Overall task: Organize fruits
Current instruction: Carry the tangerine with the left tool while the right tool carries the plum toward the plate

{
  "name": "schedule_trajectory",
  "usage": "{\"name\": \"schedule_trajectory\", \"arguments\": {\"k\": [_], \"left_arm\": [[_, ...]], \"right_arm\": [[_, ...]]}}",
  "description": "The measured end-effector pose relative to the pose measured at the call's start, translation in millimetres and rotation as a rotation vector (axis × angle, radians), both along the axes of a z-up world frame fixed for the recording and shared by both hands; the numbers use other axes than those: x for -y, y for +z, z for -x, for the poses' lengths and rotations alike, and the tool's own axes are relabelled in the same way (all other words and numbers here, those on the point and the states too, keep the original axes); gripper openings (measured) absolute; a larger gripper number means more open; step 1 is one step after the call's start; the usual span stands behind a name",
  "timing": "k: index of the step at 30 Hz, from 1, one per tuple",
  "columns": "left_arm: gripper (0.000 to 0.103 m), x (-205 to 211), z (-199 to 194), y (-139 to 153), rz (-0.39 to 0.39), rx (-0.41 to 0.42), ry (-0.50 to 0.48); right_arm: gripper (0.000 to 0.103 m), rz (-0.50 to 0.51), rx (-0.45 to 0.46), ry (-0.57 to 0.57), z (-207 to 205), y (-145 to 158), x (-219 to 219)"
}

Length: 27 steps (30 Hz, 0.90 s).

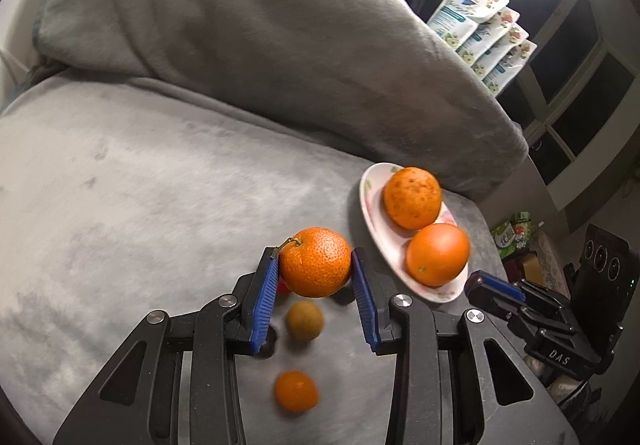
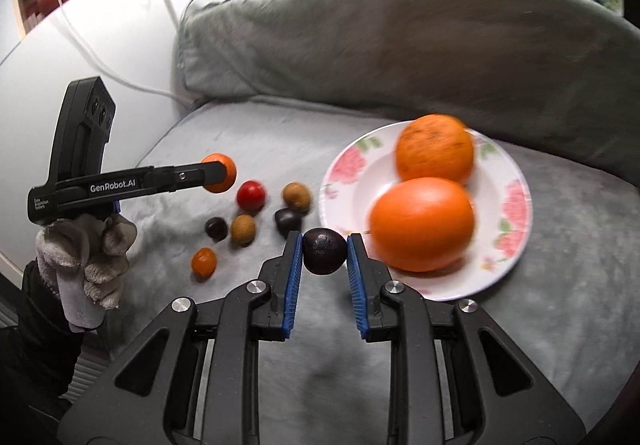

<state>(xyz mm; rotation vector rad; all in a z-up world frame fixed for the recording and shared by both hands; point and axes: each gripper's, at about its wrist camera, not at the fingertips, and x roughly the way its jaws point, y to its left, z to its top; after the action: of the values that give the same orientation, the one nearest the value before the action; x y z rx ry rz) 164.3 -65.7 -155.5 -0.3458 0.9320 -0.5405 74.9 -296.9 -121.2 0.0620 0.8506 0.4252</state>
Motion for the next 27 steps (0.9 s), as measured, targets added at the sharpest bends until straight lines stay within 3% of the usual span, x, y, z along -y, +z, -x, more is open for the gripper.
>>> {"name": "schedule_trajectory", "arguments": {"k": [16,27], "left_arm": [[0.035,50,-11,5,-0.005,0.007,-0.072],[0.035,68,-20,3,-0.023,-0.008,-0.095]], "right_arm": [[0.024,-0.017,0.032,-0.148,-11,11,72],[0.024,-0.022,0.002,-0.191,-31,-3,96]]}}
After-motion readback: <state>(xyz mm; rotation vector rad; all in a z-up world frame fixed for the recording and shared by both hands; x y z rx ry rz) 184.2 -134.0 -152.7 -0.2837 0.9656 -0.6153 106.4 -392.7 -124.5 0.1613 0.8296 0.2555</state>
